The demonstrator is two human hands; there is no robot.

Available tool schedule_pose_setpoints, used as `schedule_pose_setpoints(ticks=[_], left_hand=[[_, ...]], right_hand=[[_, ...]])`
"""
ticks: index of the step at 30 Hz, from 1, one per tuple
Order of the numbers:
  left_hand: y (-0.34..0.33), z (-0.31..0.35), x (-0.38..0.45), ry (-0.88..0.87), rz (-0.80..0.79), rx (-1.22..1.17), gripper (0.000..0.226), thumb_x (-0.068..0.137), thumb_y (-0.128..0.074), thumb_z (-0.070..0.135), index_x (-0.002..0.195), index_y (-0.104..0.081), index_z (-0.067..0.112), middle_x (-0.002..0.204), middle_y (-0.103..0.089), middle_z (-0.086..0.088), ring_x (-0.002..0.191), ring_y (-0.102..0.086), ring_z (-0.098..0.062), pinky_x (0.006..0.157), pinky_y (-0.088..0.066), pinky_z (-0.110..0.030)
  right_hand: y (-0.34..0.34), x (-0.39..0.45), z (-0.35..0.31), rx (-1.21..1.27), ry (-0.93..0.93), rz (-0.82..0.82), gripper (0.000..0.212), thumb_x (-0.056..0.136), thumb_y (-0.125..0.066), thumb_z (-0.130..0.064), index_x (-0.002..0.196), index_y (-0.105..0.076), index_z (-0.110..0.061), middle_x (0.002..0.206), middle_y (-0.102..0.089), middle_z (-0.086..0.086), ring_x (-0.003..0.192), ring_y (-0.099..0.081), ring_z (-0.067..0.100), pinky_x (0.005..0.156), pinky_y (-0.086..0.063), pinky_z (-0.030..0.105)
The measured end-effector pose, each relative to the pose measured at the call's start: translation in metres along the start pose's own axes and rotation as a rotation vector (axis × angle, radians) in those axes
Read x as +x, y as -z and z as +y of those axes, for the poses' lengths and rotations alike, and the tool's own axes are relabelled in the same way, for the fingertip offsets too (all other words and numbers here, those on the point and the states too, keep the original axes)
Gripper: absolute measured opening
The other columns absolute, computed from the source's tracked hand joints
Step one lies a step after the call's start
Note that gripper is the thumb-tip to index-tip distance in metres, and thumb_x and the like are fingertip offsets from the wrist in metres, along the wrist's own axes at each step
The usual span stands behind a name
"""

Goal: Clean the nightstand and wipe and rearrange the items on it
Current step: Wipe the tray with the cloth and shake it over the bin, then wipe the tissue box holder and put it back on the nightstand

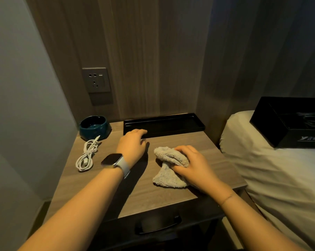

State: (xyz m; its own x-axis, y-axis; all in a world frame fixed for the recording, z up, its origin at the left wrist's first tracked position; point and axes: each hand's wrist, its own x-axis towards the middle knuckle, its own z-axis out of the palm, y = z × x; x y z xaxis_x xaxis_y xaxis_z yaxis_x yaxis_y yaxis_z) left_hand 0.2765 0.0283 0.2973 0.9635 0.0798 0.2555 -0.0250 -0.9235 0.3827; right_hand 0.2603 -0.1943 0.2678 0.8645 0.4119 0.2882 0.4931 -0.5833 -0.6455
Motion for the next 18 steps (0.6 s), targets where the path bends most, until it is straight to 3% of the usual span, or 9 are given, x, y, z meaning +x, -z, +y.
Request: schedule_pose_setpoints(ticks=[4, 8, 10, 14, 18], left_hand=[[0.037, -0.020, -0.066, 0.085, 0.104, -0.191, 0.031, 0.095, -0.050, 0.016, 0.124, -0.058, 0.020, 0.120, -0.061, 0.004, 0.110, -0.056, -0.011, 0.088, -0.043, -0.022], [0.060, -0.036, -0.111, 0.147, 0.179, -0.332, 0.018, 0.094, -0.054, 0.015, 0.108, -0.061, 0.024, 0.102, -0.059, 0.009, 0.102, -0.058, -0.009, 0.083, -0.042, -0.020], [0.070, -0.037, -0.126, 0.167, 0.190, -0.348, 0.018, 0.095, -0.052, 0.016, 0.109, -0.062, 0.022, 0.103, -0.060, 0.010, 0.100, -0.057, -0.004, 0.076, -0.039, -0.011], [0.084, -0.027, -0.149, 0.139, 0.235, -0.452, 0.025, 0.095, -0.051, 0.014, 0.115, -0.060, 0.024, 0.109, -0.063, 0.011, 0.100, -0.057, 0.000, 0.076, -0.039, -0.006], [0.076, 0.008, -0.163, 0.109, 0.215, -0.595, 0.030, 0.094, -0.052, 0.011, 0.117, -0.058, 0.029, 0.109, -0.064, 0.014, 0.101, -0.056, 0.005, 0.082, -0.043, -0.010]], right_hand=[[-0.052, 0.023, -0.044, -0.019, 0.055, -0.072, 0.046, 0.079, -0.068, -0.037, 0.122, -0.054, -0.028, 0.116, -0.054, -0.009, 0.105, -0.052, 0.009, 0.089, -0.049, 0.034], [-0.100, 0.038, -0.088, -0.021, 0.086, -0.116, 0.048, 0.078, -0.066, -0.046, 0.121, -0.053, -0.030, 0.117, -0.056, -0.007, 0.106, -0.052, 0.011, 0.092, -0.049, 0.038], [-0.107, 0.037, -0.104, 0.028, 0.066, -0.145, 0.049, 0.079, -0.064, -0.049, 0.123, -0.053, -0.032, 0.120, -0.055, -0.008, 0.110, -0.051, 0.011, 0.096, -0.047, 0.038], [-0.083, 0.011, -0.118, 0.176, -0.030, -0.021, 0.044, 0.091, -0.058, -0.040, 0.131, -0.052, -0.025, 0.134, -0.051, -0.005, 0.126, -0.042, 0.011, 0.108, -0.037, 0.034], [-0.032, -0.046, -0.105, 0.456, -0.130, 0.080, 0.031, 0.092, -0.059, -0.029, 0.122, -0.056, -0.037, 0.114, -0.049, -0.028, 0.111, -0.050, 0.001, 0.101, -0.047, 0.041]])
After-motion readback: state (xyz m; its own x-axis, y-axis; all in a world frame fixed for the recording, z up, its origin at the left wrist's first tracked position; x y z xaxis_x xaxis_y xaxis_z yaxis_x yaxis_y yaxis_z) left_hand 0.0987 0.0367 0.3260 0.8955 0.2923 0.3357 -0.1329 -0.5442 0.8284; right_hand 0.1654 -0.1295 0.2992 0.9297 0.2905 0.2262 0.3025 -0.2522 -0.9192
